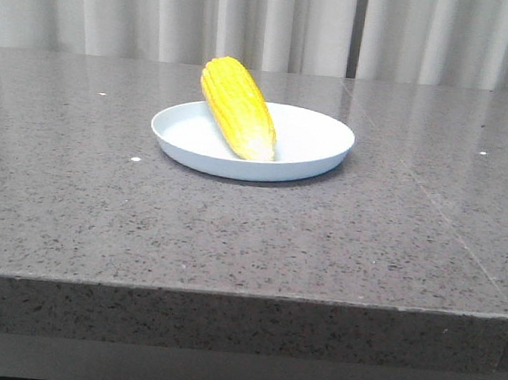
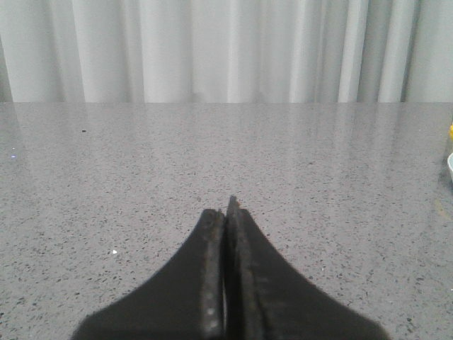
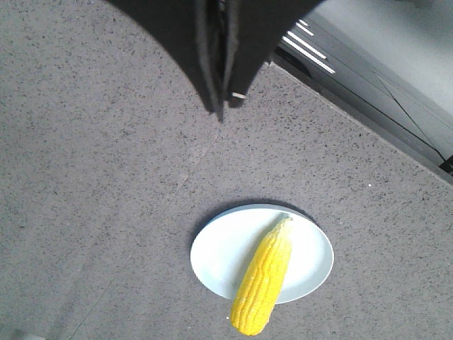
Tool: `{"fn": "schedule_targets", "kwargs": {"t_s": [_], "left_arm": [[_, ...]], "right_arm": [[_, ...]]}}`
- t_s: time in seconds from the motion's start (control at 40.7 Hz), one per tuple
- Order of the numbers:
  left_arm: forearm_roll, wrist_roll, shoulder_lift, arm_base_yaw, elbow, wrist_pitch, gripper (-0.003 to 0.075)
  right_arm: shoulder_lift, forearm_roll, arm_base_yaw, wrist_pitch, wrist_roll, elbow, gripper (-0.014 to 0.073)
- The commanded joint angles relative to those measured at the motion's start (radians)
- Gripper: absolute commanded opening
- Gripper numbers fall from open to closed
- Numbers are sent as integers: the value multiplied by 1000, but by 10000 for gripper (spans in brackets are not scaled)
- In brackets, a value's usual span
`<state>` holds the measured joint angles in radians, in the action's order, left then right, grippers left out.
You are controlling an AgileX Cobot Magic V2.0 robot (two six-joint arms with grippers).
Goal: Place corn on plate with both arms
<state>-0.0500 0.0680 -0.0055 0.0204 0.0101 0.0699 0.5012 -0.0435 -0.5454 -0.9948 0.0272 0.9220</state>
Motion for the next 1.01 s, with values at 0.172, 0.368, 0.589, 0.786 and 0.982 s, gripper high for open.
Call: {"fn": "schedule_targets", "kwargs": {"t_s": [0.172, 0.368, 0.589, 0.786, 0.982], "left_arm": [[11, -24, -17, -9, 21, -86, -20], [6, -22, -17, -15, 21, -91, -20], [4, -22, -17, -54, 21, -119, -20], [4, -22, -17, -56, 21, -119, -20], [4, -22, -17, -76, 21, -119, -20]], "right_arm": [[15, -15, 6, 70, -2, 24, -67], [15, -15, 6, 70, -2, 24, -67], [15, -15, 6, 70, -2, 24, -67], [15, -15, 6, 70, -2, 24, -67], [15, -15, 6, 70, -2, 24, -67]]}}
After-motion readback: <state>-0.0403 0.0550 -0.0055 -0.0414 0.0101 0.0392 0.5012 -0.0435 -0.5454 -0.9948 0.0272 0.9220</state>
